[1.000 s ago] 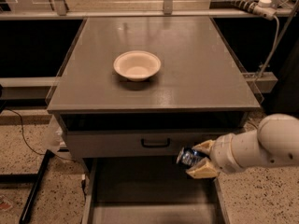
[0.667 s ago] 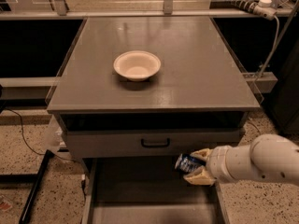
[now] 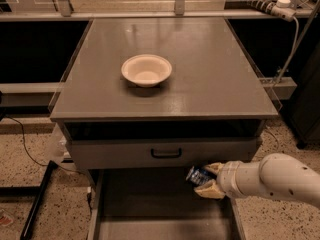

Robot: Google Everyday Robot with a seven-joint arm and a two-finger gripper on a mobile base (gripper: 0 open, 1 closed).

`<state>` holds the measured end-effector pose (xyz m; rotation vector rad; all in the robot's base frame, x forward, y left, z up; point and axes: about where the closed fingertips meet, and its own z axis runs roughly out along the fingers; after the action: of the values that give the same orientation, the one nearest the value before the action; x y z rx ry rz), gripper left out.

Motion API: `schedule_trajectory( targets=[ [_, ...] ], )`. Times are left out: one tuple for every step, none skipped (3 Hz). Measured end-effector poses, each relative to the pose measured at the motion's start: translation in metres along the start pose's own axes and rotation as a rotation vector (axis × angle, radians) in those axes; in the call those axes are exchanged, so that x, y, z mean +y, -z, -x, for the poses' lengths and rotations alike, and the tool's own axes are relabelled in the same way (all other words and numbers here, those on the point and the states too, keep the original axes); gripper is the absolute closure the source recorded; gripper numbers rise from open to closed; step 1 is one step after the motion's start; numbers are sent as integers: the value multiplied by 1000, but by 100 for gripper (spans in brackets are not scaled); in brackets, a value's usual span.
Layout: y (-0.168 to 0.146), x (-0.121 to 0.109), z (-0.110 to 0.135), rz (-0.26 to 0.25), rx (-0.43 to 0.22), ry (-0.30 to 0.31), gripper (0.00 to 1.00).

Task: Place pepsi can into middle drawer

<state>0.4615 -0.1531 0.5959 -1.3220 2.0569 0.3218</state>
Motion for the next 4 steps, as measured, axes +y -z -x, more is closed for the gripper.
schedule_trajectory(
  targets=[
    [-29,12,-9,13,-10,42,100],
    [-75,30,-24,5,-78,139,100],
    [-120,40,-38,-11,-154,228,100],
    [-154,43,-53,6,-174,268,100]
  ],
)
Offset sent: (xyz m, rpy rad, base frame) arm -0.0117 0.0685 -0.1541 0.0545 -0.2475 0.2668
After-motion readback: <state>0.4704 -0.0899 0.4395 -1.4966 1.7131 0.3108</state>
